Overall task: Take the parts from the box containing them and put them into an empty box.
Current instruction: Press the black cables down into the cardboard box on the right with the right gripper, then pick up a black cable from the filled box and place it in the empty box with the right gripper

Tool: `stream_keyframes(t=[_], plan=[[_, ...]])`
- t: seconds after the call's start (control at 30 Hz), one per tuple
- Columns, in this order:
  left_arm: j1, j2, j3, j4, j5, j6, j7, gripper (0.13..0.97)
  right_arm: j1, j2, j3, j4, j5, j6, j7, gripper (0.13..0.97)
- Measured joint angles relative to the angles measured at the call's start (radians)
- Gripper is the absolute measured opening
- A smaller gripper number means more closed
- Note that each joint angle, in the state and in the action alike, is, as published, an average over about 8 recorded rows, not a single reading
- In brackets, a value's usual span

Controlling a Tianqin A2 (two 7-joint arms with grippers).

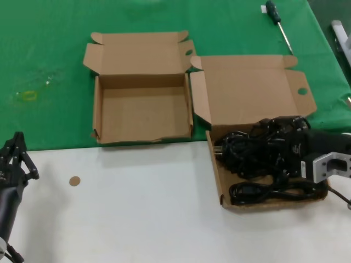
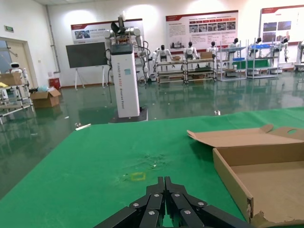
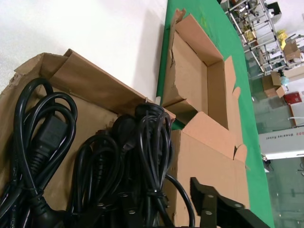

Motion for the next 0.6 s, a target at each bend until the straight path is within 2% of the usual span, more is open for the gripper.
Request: stream_keyframes(t=[0.07, 0.2, 0.47, 0.6], plan=[[0.0, 0.0, 0.0, 0.0, 0.0, 0.0, 0.0, 0.152, 0.001, -0.001, -0.001, -0.002, -0.003, 0.002, 0.001, 0.434], [0.0, 0.0, 0.0, 0.0, 0.0, 0.0, 0.0, 0.152, 0.002, -0.001, -0.003, -0.005, -0.008, 0.007, 0.006, 0.434], [0.0, 0.0, 0.0, 0.0, 0.0, 0.0, 0.0, 0.152, -0.006, 0.012, -0.005, 0.005, -0.012, 0.003, 0.042, 0.267], [0.0, 0.0, 0.0, 0.0, 0.0, 0.0, 0.0, 0.152, -0.004, 0.028, -0.005, 0.015, -0.014, -0.008, 0.081, 0.249]])
